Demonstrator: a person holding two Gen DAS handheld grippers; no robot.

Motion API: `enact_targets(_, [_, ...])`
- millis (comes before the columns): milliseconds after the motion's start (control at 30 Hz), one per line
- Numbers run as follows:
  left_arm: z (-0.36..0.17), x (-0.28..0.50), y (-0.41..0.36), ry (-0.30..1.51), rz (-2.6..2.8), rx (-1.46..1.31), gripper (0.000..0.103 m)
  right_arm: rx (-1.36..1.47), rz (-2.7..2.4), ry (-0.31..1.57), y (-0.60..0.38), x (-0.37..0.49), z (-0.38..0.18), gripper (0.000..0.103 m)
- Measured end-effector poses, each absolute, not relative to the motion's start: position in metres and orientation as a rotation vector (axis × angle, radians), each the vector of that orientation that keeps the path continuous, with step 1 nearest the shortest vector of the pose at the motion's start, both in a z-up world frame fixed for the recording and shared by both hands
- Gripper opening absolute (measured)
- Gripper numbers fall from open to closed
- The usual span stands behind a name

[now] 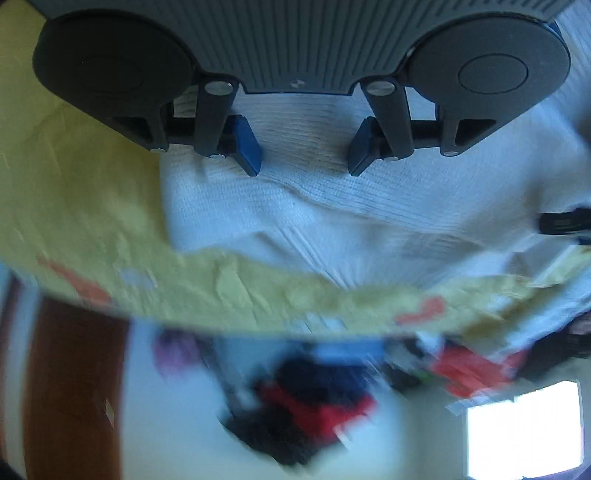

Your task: Fold small clothes

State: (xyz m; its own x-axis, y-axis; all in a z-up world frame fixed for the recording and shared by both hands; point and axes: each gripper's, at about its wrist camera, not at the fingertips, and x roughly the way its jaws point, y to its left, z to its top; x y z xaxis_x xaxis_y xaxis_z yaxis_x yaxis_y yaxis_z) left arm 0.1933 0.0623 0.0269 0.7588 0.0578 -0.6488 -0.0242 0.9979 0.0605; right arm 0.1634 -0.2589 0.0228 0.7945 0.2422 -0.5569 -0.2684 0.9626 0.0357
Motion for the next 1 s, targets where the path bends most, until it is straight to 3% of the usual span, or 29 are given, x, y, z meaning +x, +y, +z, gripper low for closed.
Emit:
enact_targets(100, [0.015, 0.193, 0.096, 0.688, -0.028, -0.062, 0.103, 0.001, 0.316, 0.592, -0.271, 0.154, 0.02, 0.054])
enact_targets(367, [0.03, 0.163, 0.076, 0.641, 0.092, 0.043, 0.103, -0.067, 0.284, 0.575, -0.259, 0.146, 0.027, 0.057])
enact_targets(500, [0.049, 0.082, 0.061, 0.634, -0.04, -0.012, 0.103, -0.009, 0.299, 0.56, -0.265, 0.095, 0.05, 0.071])
enact_targets(533, [0.049, 0.066, 0.057, 0.637, -0.086, -0.005, 0.103, 0.006, 0.336, 0.565, -0.266, 0.084, 0.051, 0.08])
enact_targets(667, [0.026, 0.037, 0.048, 0.715, -0.124, 0.096, 0.103, -0.102, 0.322, 0.685, -0.25, 0.062, 0.028, 0.082])
enact_targets(867, [0.014, 0.037, 0.06, 0.712, -0.108, 0.058, 0.103, -0.106, 0.307, 0.679, -0.249, 0.057, 0.018, 0.088])
enact_targets(1000, [0.014, 0.042, 0.051, 0.712, -0.11, 0.055, 0.103, -0.095, 0.279, 0.71, -0.251, 0.054, 0.027, 0.087])
